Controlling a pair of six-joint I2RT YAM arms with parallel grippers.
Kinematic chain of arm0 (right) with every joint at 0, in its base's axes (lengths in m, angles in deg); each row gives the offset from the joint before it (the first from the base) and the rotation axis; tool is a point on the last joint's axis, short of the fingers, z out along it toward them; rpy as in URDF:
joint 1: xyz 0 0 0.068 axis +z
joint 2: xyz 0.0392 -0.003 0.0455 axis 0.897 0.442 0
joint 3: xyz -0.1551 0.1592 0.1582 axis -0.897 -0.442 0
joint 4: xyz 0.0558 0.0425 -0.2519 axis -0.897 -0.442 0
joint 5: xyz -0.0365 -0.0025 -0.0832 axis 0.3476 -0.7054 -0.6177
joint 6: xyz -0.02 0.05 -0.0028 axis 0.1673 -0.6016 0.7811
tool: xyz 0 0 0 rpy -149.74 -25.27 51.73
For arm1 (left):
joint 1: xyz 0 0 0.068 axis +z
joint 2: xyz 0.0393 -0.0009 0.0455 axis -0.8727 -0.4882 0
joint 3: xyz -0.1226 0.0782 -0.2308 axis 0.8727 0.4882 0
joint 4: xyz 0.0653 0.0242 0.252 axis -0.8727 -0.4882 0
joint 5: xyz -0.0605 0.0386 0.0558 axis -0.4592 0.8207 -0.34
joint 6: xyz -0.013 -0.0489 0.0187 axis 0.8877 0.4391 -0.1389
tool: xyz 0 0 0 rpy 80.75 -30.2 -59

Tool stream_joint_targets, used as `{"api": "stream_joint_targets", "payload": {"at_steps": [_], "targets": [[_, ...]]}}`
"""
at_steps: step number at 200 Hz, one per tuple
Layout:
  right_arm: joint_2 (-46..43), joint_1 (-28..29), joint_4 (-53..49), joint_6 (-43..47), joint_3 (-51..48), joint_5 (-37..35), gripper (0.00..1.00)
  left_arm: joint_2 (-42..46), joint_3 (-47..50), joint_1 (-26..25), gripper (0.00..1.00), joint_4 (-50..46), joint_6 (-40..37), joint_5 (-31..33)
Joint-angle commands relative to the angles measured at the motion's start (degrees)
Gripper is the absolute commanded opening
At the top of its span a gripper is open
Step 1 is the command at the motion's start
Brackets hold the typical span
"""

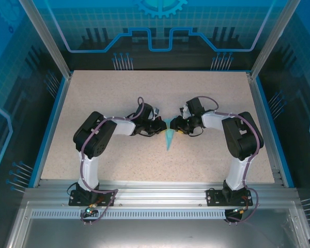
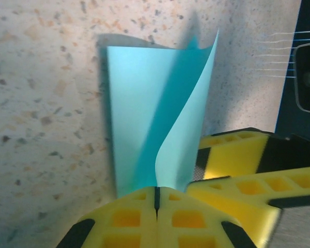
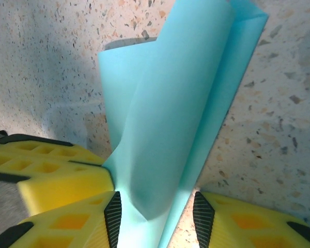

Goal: Fold a paper plane with a square sheet of paper (fold left side to right side)
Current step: Fold the wing for the fifth time at the center of the table.

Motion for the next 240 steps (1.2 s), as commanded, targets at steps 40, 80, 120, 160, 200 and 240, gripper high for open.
{"api": "stream_joint_targets", "payload": {"at_steps": [40,80,120,160,200,240], "targets": [[2.73,1.85,-1.88,1.88,-0.61,-1.28,0.46,-3.21,-2.02,0.94,0.01,-1.63,-2.94,0.29],[0.97,1.78,-2.40,2.99,-0.72,-1.47,0.48,-3.86,-2.52,0.93,0.02,-1.91,-3.48,0.15],[-4.31,-0.65,-2.14,3.65,-1.91,0.13,0.47,-4.47,-2.61,1.02,0.01,-2.52,-3.74,0.73],[-5.39,-1.23,1.89,1.36,-2.05,4.57,0.40,-4.51,-2.69,1.17,0.00,-3.89,-4.19,2.02],[-3.31,-0.88,3.68,-0.18,-0.35,5.37,0.36,-4.33,-2.57,1.33,0.00,-4.76,-4.53,2.98],[-0.71,-0.61,4.61,-0.93,2.02,5.59,0.36,-4.34,-2.53,1.60,0.00,-5.20,-4.69,3.63]]}}
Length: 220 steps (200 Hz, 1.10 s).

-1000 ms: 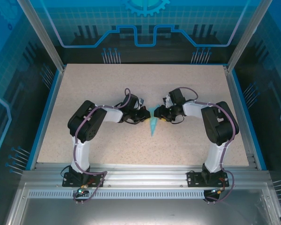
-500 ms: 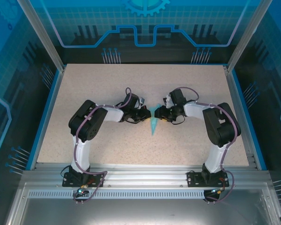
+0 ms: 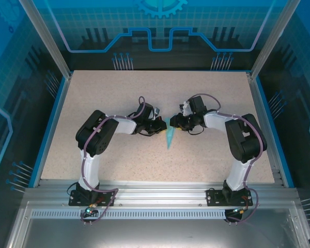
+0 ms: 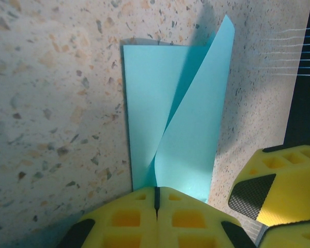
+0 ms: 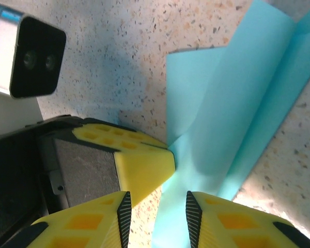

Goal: Fold a paper plane with a square sheet of paper (fold left side to right side)
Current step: Fold the wing for the fifth time at the center of the table.

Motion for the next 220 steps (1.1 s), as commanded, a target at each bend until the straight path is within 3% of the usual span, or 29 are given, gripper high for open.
{"api": "stream_joint_targets", "payload": {"at_steps": [1,220], "targets": [[2.08,0.09,1.12,-1.02,2.44,1.20,0.36,-2.17,-0.43,1.14,0.00,-4.09,-2.30,3.64],[10.74,0.88,-6.57,0.81,9.75,-4.48,0.36,-2.01,0.54,2.54,0.00,-4.03,-2.31,4.91]]}}
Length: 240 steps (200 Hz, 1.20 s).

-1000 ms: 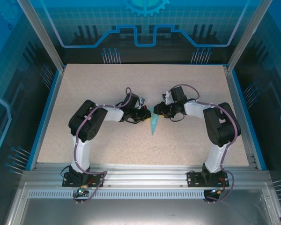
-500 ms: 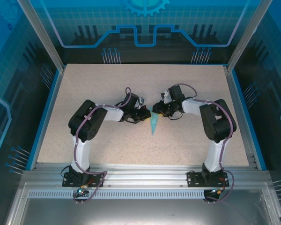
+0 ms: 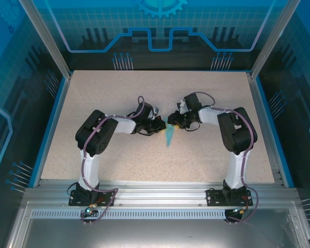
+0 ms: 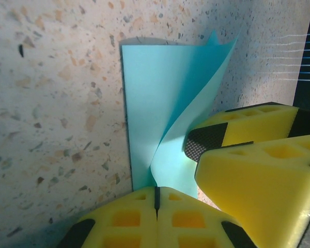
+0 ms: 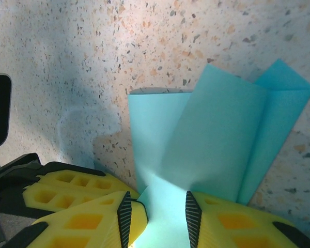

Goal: Fold a paper plane with a square sheet of paper (fold left side to right side)
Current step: Fold the wing for the fifth time at the center of the table.

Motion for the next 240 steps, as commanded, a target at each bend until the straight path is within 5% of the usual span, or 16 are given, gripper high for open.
{"api": "stream_joint_targets", "payload": {"at_steps": [1,73,139,174,240], "targets": [[1.99,0.66,-4.21,1.21,1.79,-2.57,0.36,-1.92,0.58,2.01,0.01,-3.77,-2.31,4.31],[3.08,0.79,-8.04,0.99,1.93,-4.62,0.36,10.28,5.75,2.46,0.41,-6.43,-5.48,5.08],[3.47,1.19,-7.41,0.91,1.96,-3.98,0.36,19.01,9.12,-4.36,0.41,-3.03,-6.37,0.67],[3.44,1.21,-7.51,0.99,2.06,-3.99,0.37,14.57,3.42,-8.97,0.38,-4.61,-8.23,-0.82],[3.44,1.42,-7.86,1.09,2.37,-4.13,0.36,8.87,1.90,-9.26,0.32,-4.00,-7.92,-0.16]]}}
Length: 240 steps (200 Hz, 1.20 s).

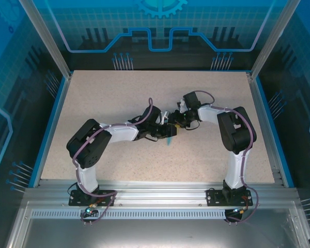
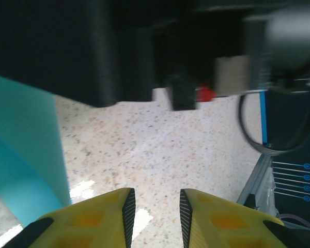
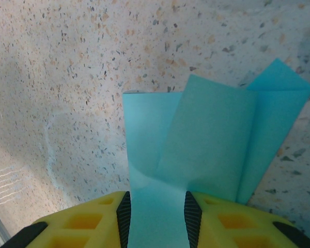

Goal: Fold a paper plane with a square sheet of paper (fold left side to right side)
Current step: Fold the wing for the fifth time at the center of the table.

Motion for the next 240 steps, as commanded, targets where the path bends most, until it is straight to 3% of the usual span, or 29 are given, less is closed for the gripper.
{"api": "stream_joint_targets", "payload": {"at_steps": [1,102,171,240], "targets": [[2.80,1.13,-3.81,0.63,-0.04,-1.52,0.36,-1.83,-1.40,0.09,0.32,-1.04,-1.92,-0.30],[2.99,1.06,-4.52,1.02,0.55,-1.71,0.37,-3.66,4.10,0.08,0.30,0.17,-0.08,0.49],[2.67,1.20,-5.47,1.24,1.85,-1.10,0.36,-4.51,4.93,-0.45,0.25,-4.86,-1.70,2.44],[-2.25,0.97,-5.74,2.03,1.55,-0.97,0.19,-5.40,3.44,-0.68,0.12,-11.15,-1.83,6.49]]}}
